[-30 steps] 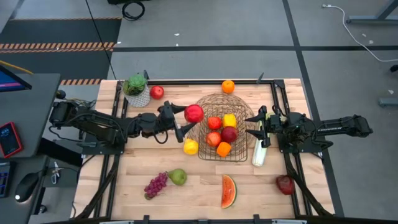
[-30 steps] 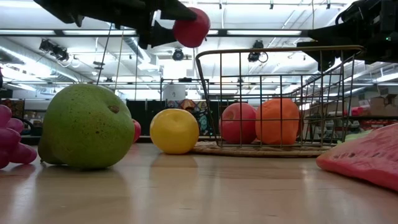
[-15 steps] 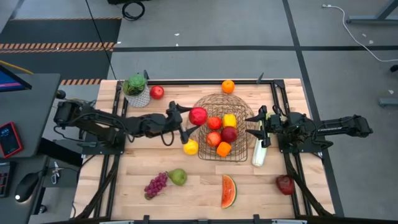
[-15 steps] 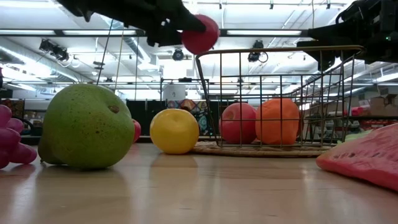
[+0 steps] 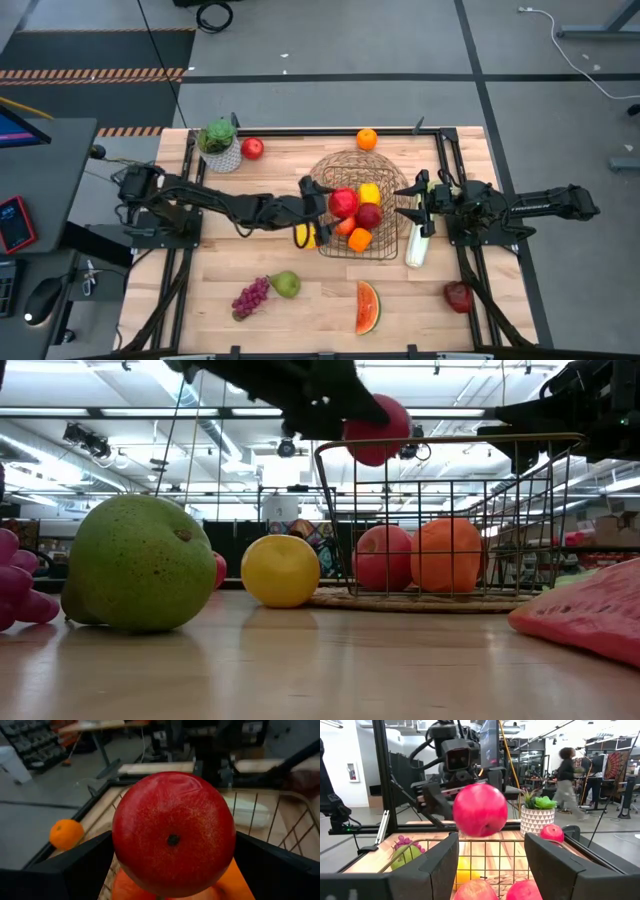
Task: Build produce basket
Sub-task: Put the bottom red apple into the wire basket
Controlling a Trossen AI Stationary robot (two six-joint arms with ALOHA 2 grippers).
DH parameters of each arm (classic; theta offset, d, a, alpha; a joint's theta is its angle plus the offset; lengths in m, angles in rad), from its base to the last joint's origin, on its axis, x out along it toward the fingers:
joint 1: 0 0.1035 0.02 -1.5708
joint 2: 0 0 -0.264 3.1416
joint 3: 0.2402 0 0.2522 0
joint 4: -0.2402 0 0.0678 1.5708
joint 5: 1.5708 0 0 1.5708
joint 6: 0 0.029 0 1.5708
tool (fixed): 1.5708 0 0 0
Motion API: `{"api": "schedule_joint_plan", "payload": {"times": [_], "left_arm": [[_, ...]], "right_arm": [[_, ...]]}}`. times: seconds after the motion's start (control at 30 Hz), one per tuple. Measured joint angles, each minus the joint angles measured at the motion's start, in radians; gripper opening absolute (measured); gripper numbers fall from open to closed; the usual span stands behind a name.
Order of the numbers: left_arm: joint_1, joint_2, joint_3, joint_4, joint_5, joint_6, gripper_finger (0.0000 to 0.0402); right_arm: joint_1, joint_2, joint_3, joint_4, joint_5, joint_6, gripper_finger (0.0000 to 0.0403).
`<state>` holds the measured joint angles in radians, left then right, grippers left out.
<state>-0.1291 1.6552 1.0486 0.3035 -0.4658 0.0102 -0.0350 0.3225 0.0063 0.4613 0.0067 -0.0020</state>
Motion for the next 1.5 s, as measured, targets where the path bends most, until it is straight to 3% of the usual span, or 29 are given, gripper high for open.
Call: {"api": "schedule_joint_plan", "payload": {"times": [0.33, 0.63, 0.9, 1.5], "left_arm": [[0.016, 0.149, 0.231, -0.253, 0.007, -0.078, 0.0396], [0.071, 0.215, 0.304, -0.321, 0.173, -0.103, 0.0396], [0.088, 0.215, 0.304, -0.302, 0.459, -0.014, 0.0396], [0.086, 0.289, 0.331, -0.134, 0.603, -0.026, 0.0396]], "right_arm": [[0.000, 0.000, 0.000, 0.000, 0.000, 0.000, 0.0231], [0.000, 0.000, 0.000, 0.001, 0.000, 0.000, 0.0231], [0.000, 0.000, 0.000, 0.000, 0.000, 0.000, 0.0231], [0.000, 0.001, 0.000, 0.006, 0.000, 0.000, 0.0231]]}}
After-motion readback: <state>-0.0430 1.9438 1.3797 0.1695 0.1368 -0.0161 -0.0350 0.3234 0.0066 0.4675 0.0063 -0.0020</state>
